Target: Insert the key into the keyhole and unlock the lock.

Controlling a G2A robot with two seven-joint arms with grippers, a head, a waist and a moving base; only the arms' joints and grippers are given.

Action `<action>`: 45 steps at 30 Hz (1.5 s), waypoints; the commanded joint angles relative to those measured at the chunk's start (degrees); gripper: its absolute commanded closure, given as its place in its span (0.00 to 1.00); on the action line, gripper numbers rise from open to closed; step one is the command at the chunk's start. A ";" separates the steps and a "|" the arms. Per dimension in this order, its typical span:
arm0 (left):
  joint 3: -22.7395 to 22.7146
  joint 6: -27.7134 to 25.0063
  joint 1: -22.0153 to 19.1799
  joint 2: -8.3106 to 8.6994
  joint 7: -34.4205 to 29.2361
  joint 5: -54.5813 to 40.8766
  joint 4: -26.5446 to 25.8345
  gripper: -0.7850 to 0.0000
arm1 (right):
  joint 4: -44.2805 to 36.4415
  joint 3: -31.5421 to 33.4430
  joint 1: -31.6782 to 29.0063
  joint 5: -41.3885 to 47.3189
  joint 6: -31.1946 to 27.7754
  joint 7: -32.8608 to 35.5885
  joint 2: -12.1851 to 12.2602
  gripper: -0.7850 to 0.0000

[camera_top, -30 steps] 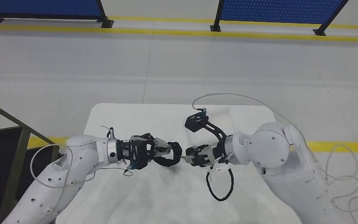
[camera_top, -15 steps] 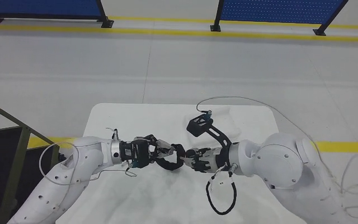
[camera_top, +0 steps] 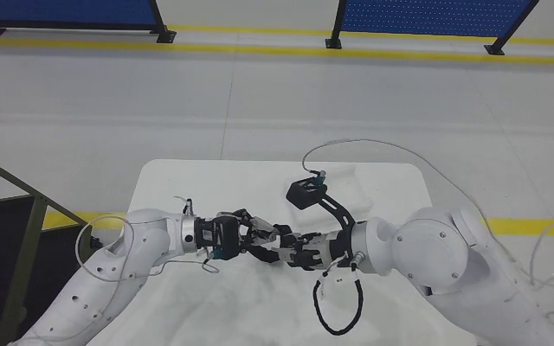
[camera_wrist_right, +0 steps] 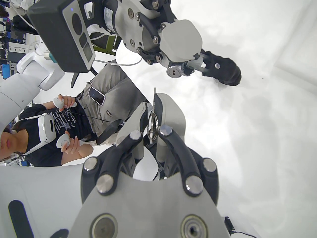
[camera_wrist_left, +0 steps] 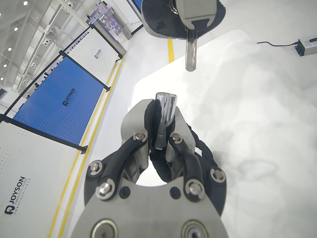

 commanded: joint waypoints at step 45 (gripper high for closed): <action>-0.05 -3.42 -0.42 -1.81 1.16 -0.84 1.20 1.00 | 0.10 -13.89 15.23 13.49 11.30 -11.29 10.20 1.00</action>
